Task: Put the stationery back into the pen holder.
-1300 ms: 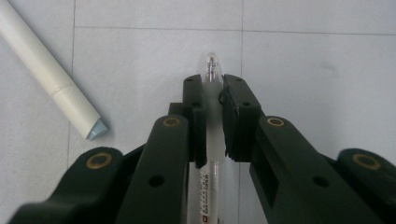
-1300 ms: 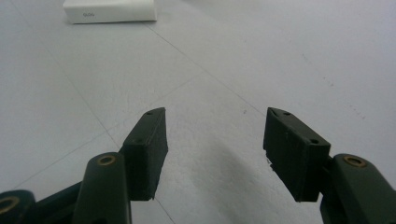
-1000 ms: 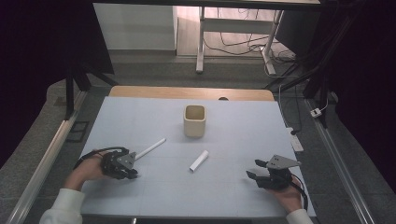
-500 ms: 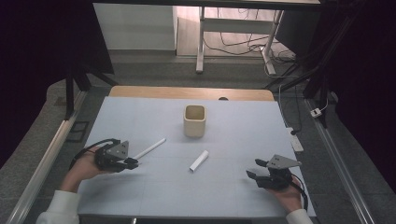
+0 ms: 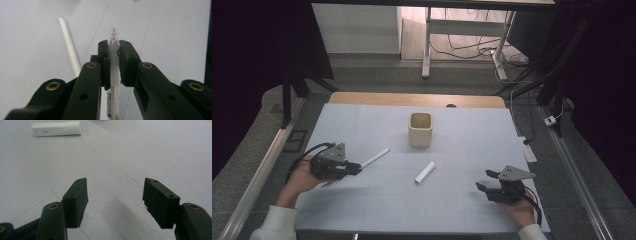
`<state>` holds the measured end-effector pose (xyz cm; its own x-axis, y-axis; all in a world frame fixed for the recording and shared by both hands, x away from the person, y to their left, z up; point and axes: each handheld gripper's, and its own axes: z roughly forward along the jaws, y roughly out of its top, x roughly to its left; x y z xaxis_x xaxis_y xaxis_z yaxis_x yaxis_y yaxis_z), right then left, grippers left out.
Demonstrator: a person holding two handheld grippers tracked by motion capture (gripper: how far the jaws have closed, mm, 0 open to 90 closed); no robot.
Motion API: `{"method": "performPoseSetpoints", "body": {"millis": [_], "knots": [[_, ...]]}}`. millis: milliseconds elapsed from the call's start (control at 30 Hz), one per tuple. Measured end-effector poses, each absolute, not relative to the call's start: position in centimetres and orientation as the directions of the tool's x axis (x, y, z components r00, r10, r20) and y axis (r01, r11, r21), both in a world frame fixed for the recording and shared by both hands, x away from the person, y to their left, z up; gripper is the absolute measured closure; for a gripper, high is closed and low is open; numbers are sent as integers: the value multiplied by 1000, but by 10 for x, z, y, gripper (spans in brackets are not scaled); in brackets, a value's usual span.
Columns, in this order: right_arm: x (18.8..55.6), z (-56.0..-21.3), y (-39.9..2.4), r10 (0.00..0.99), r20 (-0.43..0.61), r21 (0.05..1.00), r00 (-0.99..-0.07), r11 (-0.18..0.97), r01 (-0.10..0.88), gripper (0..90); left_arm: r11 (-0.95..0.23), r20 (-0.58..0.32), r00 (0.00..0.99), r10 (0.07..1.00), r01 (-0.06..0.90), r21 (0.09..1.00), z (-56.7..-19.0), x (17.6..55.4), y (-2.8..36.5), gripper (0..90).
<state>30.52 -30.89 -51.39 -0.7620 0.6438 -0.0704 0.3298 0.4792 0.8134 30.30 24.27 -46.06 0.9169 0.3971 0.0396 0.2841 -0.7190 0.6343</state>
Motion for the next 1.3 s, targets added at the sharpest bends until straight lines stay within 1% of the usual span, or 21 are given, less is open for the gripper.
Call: {"method": "performPoseSetpoints", "body": {"millis": [33,133,167,233,300,400,667,933,1300], "knots": [[305,-514,-309,644,-70,813,-762,479,330,361,-719,40,917,397,284,634,-461,303,243,797],[305,-514,-309,645,-72,814,-761,480,329,360,-706,45,890,454,329,627,-459,304,242,797],[305,-514,-309,645,-72,814,-761,480,329,360,-706,45,890,454,329,627,-459,304,242,797],[305,-515,-308,644,-75,813,-762,482,327,360,-700,57,872,486,350,622,-458,304,242,797],[305,-515,-308,644,-75,813,-761,482,328,359,-679,57,854,517,369,635,-457,305,242,797],[305,-515,-309,645,-75,812,-760,482,329,359,-651,51,844,534,372,662,-454,304,242,797],[305,-515,-308,646,-77,811,-760,484,329,358,-631,55,829,556,378,677,-451,305,241,797],[305,-515,-308,645,-78,809,-760,487,330,358,-565,42,796,603,389,728,-446,305,239,797],[306,-515,-308,647,-77,810,-759,485,331,358,-511,37,773,633,381,770,-442,307,235,796]]}}
